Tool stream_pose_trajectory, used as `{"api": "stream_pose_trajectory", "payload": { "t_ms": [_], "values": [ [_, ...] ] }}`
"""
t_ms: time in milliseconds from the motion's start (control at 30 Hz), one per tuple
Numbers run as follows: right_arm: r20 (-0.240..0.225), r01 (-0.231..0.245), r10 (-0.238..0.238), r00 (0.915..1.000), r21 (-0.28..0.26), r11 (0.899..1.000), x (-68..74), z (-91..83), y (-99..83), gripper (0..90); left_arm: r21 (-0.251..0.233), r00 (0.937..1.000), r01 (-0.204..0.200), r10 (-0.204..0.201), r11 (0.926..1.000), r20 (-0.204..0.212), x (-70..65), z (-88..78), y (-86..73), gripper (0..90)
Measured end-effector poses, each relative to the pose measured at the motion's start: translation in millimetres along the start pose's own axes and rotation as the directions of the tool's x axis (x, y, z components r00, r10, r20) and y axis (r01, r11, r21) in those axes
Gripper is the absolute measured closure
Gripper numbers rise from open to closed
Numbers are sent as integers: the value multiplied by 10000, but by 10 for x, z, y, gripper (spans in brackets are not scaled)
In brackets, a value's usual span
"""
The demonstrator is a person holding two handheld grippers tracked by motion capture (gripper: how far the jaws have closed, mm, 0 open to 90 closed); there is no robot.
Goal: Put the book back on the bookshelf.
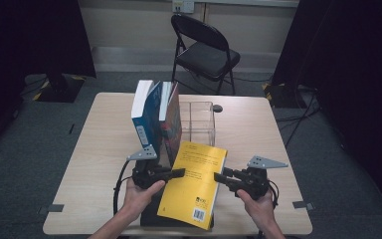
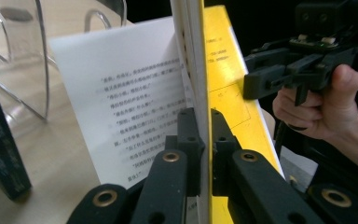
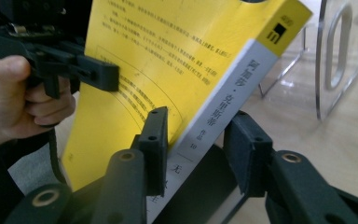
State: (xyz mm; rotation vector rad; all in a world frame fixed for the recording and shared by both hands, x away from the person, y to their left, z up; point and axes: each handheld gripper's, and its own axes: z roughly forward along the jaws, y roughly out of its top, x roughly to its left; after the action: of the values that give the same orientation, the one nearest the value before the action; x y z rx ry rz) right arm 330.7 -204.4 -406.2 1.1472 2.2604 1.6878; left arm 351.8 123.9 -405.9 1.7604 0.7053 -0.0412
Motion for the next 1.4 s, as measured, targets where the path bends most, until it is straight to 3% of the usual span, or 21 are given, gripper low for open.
{"api": "stream_pose_trajectory", "payload": {
  "t_ms": [167,300,367,467,533,667,833,900,1033,1167,1267,1400],
  "values": [
    [58,518,-514,9987,-1148,9920,64,-97,216,720,-651,9992,-382,387,9971,65,-23,-42,164,866],
    [221,1439,-1422,9896,-1714,9746,150,-206,423,767,-877,9927,-1199,1187,9889,-191,-93,-69,268,839],
    [263,1726,-1706,9850,-1644,9712,195,-222,431,767,-722,9923,-1242,1236,9896,-116,-94,-85,251,816],
    [157,1956,-1957,9805,-1597,9676,265,-256,348,766,-836,9950,-1002,1000,9914,-68,-84,-105,166,759],
    [187,2239,-2237,9745,-1533,9625,338,-270,297,759,-613,9932,-1166,1166,9913,-38,-94,-94,146,761],
    [-98,2395,-2426,9701,-1246,9629,411,-260,265,713,-396,9907,-1351,1357,9900,116,-108,-98,107,774],
    [-135,2383,-2401,9707,-802,9679,408,-67,299,619,-369,9852,-1614,1632,9862,527,-177,-62,105,761],
    [-104,2533,-2546,9670,-695,9649,427,-7,328,644,-384,9865,-1628,1633,9859,102,-193,-58,104,722],
    [-346,2657,-2684,9627,-659,9618,448,14,338,718,-415,9922,-1154,1132,9924,-529,-107,-133,95,565],
    [-189,2708,-2722,9620,-574,9609,485,-10,319,720,-322,9897,-997,958,9945,-1066,-14,-193,59,511],
    [-292,2569,-2585,9656,-488,9652,509,0,337,676,-82,9843,-1222,1201,9925,-1296,-4,-135,44,500],
    [-118,2708,-2715,9624,-431,9617,577,26,381,598,37,9870,-1092,1089,9940,-1180,-18,-32,59,491]
  ]
}}
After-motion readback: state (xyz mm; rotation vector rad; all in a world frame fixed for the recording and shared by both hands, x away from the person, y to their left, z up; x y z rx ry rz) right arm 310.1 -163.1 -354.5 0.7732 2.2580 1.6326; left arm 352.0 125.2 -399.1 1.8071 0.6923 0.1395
